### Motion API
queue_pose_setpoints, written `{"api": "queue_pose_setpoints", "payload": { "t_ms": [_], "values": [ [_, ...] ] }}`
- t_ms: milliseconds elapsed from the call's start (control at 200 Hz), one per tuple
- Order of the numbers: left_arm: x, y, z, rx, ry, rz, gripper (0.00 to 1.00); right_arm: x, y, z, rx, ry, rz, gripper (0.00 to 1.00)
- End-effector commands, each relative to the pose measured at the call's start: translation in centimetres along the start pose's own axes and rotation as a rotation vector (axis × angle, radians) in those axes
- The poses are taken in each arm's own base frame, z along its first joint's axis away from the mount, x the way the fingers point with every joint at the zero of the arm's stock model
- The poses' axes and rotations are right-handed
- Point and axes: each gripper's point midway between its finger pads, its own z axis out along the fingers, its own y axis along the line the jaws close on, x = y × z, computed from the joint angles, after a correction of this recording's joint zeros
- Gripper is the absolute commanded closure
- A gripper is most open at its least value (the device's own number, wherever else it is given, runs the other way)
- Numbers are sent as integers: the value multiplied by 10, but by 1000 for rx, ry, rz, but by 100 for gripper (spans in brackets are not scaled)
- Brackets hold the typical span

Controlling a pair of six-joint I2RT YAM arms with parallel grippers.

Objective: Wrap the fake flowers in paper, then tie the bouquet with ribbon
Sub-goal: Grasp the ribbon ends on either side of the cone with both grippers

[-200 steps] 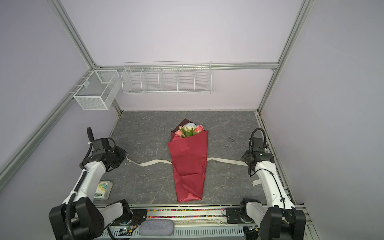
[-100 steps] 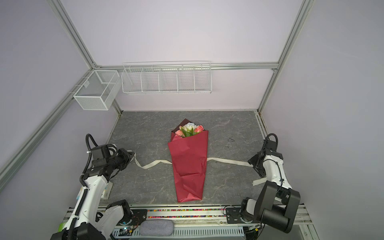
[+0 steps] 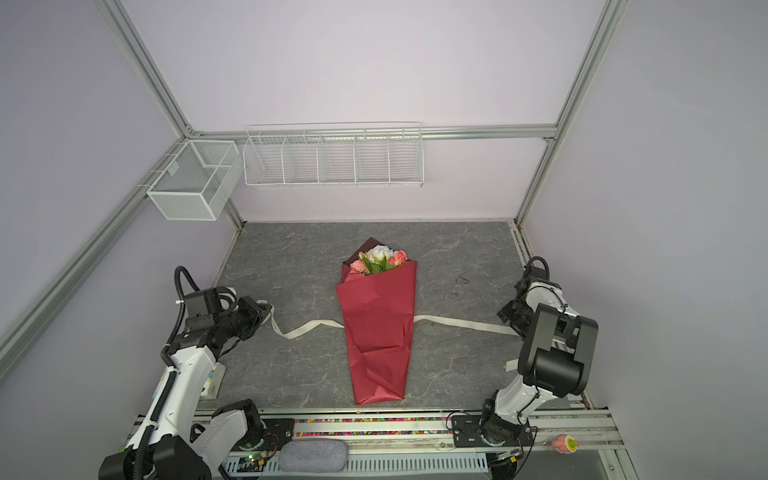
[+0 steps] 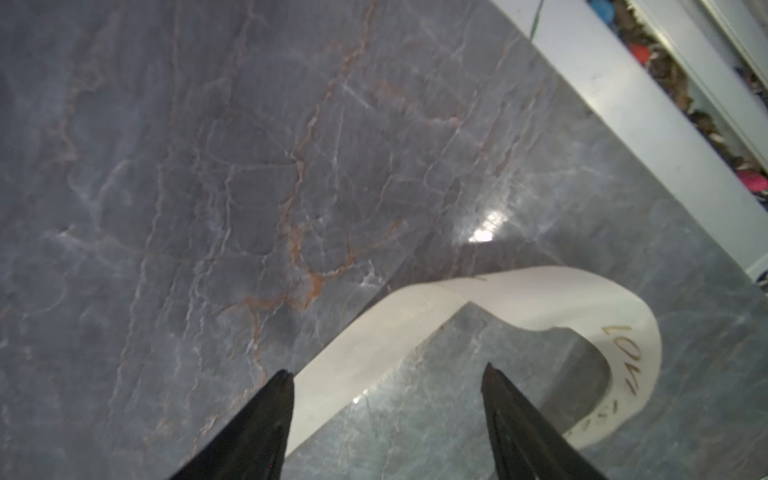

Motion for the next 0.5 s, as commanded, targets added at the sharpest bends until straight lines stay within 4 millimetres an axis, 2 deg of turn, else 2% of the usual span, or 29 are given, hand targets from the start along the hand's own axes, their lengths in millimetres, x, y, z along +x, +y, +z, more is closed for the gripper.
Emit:
{"api": "queue_pose_setpoints", "payload": {
  "t_ms": [0,60,135,195,310,355,415,440,495],
  "values": [
    [-12,-24,-8,48,-31,47,95,1,1,8,39,23,-55,26],
    [-17,-27,-13,40,-53,56,97,3,5,12,39,44,-90,28],
    [-25,-31,-25,15,-110,78,99,3,10,16,34,42,-132,41],
    [-32,-32,-34,-5,-162,94,99,4,10,19,37,41,-142,44],
    [-32,-37,-36,13,-164,103,99,2,16,20,4,34,-166,73],
    [-30,-39,-34,24,-146,99,100,1,21,16,-23,22,-175,83],
    [-27,-39,-34,25,-133,105,100,-3,27,6,-54,-7,-188,87],
    [-27,-39,-35,25,-136,108,100,-6,30,1,-69,-23,-195,92],
    [-28,-40,-39,22,-151,113,100,-10,38,-14,-111,-61,-213,94]
  ]
}}
